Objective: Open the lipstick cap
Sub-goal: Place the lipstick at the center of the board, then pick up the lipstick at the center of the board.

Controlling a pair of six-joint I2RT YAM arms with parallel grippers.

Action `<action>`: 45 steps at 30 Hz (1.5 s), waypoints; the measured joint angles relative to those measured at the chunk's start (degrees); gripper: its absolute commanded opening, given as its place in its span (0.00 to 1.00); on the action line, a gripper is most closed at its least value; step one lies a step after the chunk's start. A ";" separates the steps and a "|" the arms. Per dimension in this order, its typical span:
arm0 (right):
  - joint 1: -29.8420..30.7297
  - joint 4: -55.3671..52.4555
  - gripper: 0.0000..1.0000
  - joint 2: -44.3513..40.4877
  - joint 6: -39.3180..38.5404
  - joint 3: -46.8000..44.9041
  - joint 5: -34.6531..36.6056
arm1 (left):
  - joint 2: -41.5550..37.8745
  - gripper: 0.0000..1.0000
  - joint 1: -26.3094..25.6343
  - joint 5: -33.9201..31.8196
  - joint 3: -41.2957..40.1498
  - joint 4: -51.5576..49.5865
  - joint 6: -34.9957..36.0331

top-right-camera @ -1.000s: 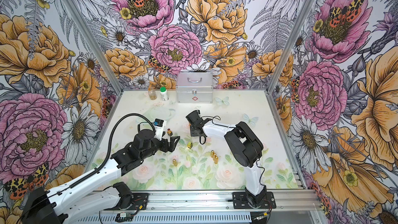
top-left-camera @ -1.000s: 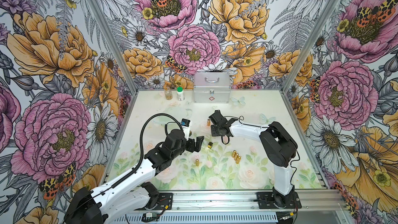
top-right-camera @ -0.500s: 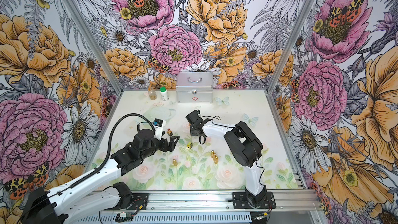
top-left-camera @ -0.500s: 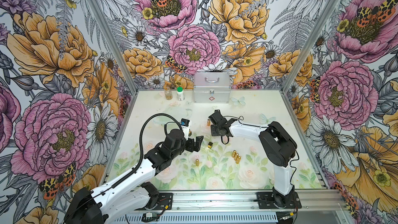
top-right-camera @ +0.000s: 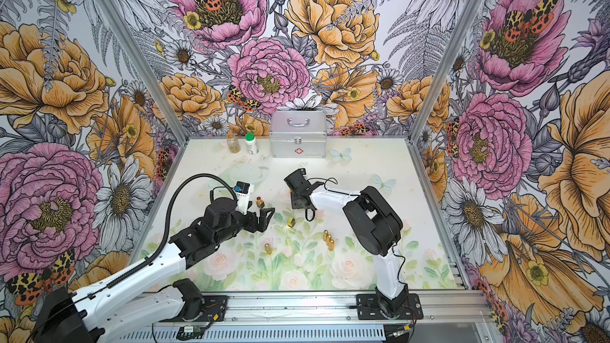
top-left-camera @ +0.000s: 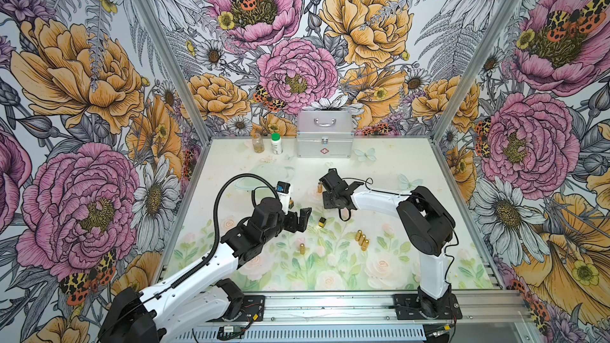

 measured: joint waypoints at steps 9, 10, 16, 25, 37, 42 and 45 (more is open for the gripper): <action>-0.11 -7.48 0.45 -8.50 -0.37 2.14 -0.68 | -0.37 0.99 -0.02 0.00 0.00 -0.48 0.39; -0.28 -8.94 0.46 -9.84 -0.61 2.80 -1.14 | -0.37 0.99 -0.20 0.02 0.00 -0.66 0.50; -1.88 -20.13 0.48 -16.96 -1.14 5.68 -4.92 | -0.35 0.99 -3.23 0.00 0.02 -1.46 1.73; -3.15 -37.64 0.49 -23.45 -1.36 3.89 -9.77 | 0.17 0.99 -10.78 -0.42 0.57 -2.14 3.19; -0.59 -40.39 0.45 -22.49 -3.54 -2.97 -13.11 | 0.57 0.99 -14.01 -1.68 0.57 -2.16 3.48; -0.37 -39.63 0.41 -22.03 -5.46 -4.50 -13.16 | 0.57 0.99 -14.12 -1.88 0.57 -2.16 3.45; -0.31 -39.36 0.41 -22.03 -6.49 -5.14 -13.16 | 0.57 0.99 -14.16 -2.05 0.57 -2.16 3.45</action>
